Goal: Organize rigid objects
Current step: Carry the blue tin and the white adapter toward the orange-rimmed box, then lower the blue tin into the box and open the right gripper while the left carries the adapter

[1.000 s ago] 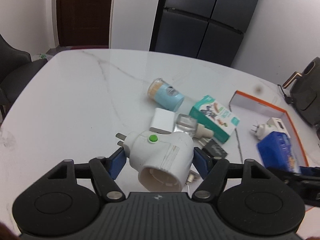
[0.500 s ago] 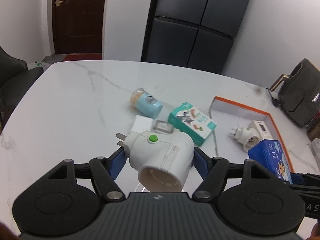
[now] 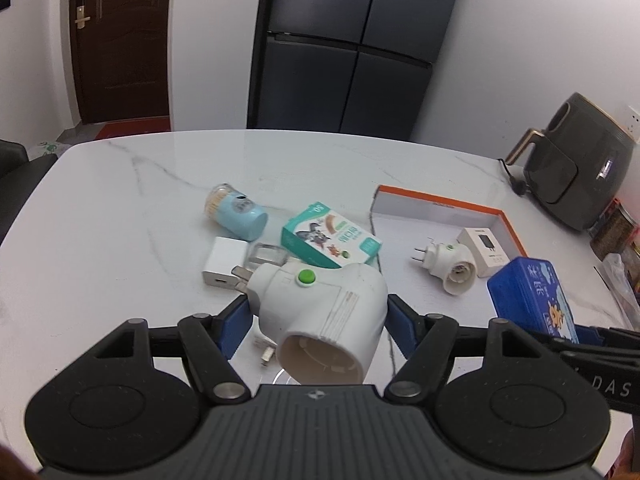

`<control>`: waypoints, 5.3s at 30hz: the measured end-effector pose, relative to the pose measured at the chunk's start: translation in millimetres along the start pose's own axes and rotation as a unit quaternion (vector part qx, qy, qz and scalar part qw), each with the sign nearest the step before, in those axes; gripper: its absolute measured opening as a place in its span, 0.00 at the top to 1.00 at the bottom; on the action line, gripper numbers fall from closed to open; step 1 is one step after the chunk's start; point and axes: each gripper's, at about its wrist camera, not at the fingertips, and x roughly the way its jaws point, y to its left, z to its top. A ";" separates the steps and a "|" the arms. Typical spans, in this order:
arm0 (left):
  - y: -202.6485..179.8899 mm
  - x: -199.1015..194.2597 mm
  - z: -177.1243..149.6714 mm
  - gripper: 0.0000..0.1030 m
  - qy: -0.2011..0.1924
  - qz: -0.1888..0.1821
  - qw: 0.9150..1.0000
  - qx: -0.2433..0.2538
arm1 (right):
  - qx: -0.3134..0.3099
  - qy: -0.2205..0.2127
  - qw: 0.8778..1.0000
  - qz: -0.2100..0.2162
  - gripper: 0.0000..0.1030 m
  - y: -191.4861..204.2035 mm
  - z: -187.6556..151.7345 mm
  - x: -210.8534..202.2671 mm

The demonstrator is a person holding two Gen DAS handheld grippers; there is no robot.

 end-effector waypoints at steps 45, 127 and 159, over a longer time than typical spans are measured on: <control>-76.3 19.2 -14.4 0.29 0.034 -0.049 0.997 0.048 | 0.035 -0.006 0.998 -0.051 0.29 -64.1 3.2 -21.3; -126.3 90.4 -4.6 0.29 0.065 -0.029 0.997 0.031 | -0.021 0.032 0.995 -0.089 0.29 -111.7 50.6 47.2; -147.9 110.8 -6.5 0.29 0.076 -0.039 0.995 0.043 | -0.006 0.049 0.995 -0.084 0.29 -133.7 56.6 71.2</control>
